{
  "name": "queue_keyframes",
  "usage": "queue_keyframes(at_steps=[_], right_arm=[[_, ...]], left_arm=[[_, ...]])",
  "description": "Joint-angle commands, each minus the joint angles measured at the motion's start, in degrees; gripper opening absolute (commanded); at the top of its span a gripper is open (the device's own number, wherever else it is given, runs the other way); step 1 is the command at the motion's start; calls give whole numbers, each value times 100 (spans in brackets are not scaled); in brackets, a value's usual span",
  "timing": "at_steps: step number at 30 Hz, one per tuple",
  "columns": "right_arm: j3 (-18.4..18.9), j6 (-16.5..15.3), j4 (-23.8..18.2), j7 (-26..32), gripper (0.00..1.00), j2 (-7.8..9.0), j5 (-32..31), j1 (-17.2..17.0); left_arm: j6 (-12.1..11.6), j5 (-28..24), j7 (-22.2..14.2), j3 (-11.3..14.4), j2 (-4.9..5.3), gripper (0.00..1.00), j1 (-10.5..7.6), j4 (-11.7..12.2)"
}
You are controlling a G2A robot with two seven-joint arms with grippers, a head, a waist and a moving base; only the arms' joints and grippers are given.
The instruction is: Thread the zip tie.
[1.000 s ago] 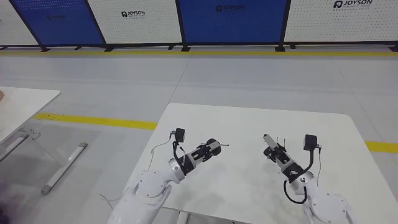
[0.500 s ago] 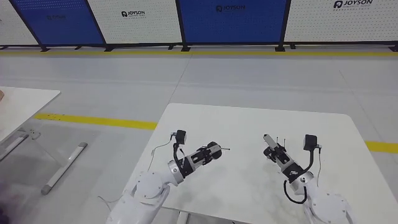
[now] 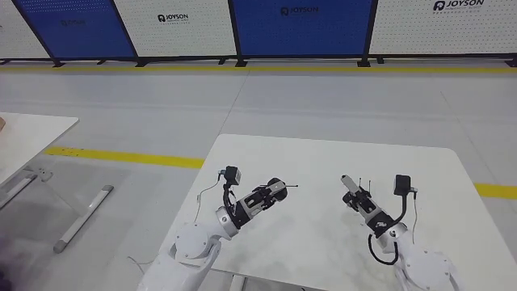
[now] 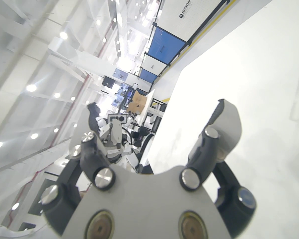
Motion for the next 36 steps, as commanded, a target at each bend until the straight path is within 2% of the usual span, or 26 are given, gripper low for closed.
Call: queue_keyframes(at_steps=[1,4,6,8,11,12,23,25,28,30,32,36], right_arm=[[159,335,-176,226,100,47,-342,52],[456,723,-485,535,100,117,-643,84],[622,1112,-686,890,100,169,-913,133],[679,1649,-766,1362,100,213,-1317,325],[602,2196,-596,1796,100,236,-1782,681],[539,2329,-579,1717,100,232,-2027,807],[539,2329,-579,1717,100,232,-2027,807],[554,2251,-595,1709,100,240,-2098,811],[694,2332,-487,2417,100,296,-2245,1090],[683,2276,-347,3110,100,347,-2551,1371],[537,2162,-90,3954,100,391,-2917,1703],[139,1983,440,4709,100,382,-3308,2284]], left_arm=[[0,0,0,0,0,0,0,0],[0,0,0,0,0,0,0,0],[0,0,0,0,0,0,0,0],[0,0,0,0,0,0,0,0],[0,0,0,0,0,0,0,0],[0,0,0,0,0,0,0,0],[0,0,0,0,0,0,0,0],[0,0,0,0,0,0,0,0],[0,0,0,0,0,0,0,0],[0,0,0,0,0,0,0,0],[0,0,0,0,0,0,0,0],[0,0,0,0,0,0,0,0]])
